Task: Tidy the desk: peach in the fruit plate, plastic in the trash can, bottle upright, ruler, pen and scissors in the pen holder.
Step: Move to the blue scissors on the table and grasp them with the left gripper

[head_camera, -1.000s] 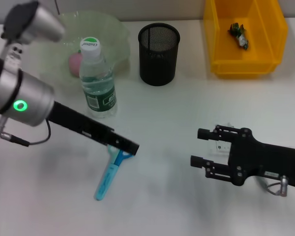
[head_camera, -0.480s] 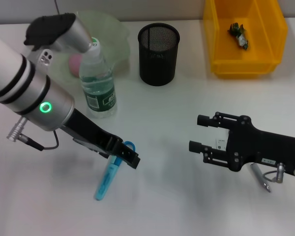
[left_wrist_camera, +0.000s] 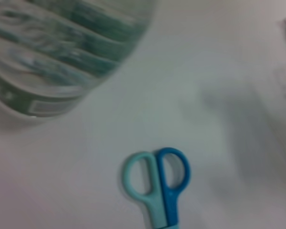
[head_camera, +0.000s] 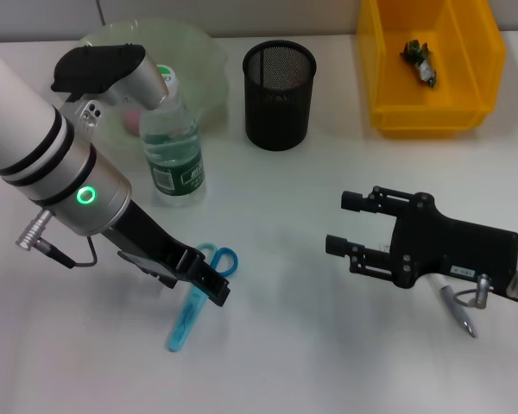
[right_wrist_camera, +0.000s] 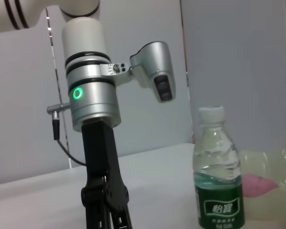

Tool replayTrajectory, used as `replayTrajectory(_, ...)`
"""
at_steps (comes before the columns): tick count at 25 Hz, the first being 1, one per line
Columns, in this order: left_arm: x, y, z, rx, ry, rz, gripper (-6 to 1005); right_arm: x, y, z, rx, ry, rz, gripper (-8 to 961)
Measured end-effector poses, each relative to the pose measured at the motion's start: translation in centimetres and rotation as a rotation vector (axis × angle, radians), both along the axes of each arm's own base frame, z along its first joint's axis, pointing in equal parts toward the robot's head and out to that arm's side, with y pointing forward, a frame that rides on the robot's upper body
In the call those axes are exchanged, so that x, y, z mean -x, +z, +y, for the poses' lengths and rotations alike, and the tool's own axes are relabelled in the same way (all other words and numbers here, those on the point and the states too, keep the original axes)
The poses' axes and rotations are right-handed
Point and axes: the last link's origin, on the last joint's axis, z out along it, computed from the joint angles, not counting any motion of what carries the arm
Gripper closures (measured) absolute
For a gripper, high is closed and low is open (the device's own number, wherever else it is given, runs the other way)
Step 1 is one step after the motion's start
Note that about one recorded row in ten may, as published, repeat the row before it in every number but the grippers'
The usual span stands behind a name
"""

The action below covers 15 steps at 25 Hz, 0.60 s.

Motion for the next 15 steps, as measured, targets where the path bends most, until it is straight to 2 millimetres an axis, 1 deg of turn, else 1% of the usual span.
replayTrajectory(11, 0.54, 0.37, 0.77, -0.037, -0.03, 0.021, 157, 0.66, 0.02, 0.45, 0.005, 0.005, 0.023, 302)
replayTrajectory(15, 0.68, 0.41, 0.8, -0.04, -0.035, 0.019, 157, 1.02, 0.53, 0.71, 0.036, 0.005, 0.038, 302)
